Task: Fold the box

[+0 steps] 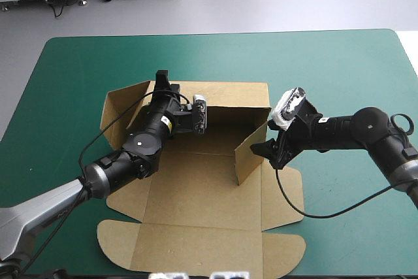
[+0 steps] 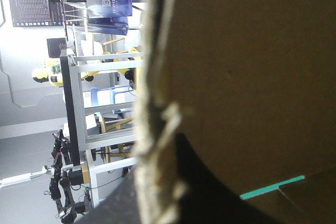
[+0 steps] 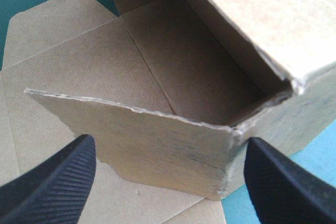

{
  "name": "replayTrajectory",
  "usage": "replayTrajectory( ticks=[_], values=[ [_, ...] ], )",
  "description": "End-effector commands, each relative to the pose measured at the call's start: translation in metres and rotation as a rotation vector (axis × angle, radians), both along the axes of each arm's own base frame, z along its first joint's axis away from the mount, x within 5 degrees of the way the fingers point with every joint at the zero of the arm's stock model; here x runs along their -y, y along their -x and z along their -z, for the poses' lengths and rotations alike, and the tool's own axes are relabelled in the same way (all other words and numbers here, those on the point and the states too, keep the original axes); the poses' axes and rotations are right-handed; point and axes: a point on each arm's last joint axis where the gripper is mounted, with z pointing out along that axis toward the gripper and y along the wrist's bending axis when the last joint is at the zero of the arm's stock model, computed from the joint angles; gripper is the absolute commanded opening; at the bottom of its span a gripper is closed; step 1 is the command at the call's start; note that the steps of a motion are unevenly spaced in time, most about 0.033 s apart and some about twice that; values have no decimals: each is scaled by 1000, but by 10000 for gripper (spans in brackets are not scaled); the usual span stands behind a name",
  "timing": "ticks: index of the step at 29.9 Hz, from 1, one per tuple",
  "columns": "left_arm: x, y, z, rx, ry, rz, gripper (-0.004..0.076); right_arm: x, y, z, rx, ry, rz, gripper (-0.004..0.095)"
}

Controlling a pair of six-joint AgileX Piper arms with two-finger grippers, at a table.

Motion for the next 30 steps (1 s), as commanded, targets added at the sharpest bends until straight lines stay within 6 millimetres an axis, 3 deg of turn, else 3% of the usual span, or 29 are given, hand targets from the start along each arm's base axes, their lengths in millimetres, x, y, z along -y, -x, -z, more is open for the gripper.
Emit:
replayTrajectory(
  ticks=[1, 13, 21, 30],
  values=[
    [-2, 2, -5, -23, 57, -45, 11, -3, 2, -15, 23, -68, 11, 727],
    [-3, 7, 8, -165, 44, -61, 10, -3, -5, -12, 41, -57, 56, 727],
    [-3, 9, 11, -205, 74, -73, 10, -7, -18, 2, -3, -74, 61, 727],
    [1, 13, 12, -214, 67, -67, 10, -34, -15, 1, 75, -35, 88, 724]
  ],
)
